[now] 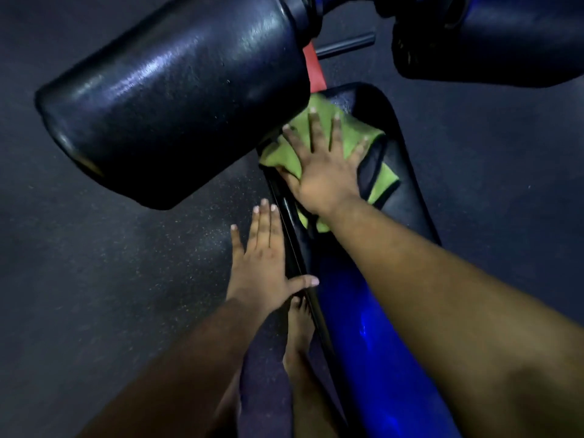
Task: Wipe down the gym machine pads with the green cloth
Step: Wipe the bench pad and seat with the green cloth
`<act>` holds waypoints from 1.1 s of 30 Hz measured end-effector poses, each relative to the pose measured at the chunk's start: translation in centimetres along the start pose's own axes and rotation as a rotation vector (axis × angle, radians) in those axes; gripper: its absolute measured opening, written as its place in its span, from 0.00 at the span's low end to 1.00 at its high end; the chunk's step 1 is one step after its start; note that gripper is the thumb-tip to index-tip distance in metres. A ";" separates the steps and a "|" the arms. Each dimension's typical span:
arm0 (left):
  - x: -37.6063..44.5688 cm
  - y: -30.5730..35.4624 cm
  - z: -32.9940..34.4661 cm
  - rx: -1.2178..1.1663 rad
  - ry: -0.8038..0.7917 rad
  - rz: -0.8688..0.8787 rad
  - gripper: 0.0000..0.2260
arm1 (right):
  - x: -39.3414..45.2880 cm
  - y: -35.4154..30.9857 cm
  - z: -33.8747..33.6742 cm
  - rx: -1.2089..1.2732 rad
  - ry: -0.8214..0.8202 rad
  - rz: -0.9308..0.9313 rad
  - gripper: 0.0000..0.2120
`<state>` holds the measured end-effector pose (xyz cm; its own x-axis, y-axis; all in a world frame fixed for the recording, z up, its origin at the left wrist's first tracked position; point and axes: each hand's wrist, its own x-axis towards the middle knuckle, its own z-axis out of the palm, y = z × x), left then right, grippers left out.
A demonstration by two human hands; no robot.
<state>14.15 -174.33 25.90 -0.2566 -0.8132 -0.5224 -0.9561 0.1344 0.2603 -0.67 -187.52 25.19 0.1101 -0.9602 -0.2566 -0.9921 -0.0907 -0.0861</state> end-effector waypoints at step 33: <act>-1.1 -0.6 -0.2 0.051 -0.211 -0.116 0.67 | -8.6 2.1 1.0 -0.113 -0.003 -0.372 0.42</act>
<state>15.04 -173.61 26.47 -0.1638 -0.6896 -0.7054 -0.9854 0.0802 0.1505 -3.61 -179.20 26.27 0.4633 -0.8557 -0.2305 -0.8849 -0.4609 -0.0675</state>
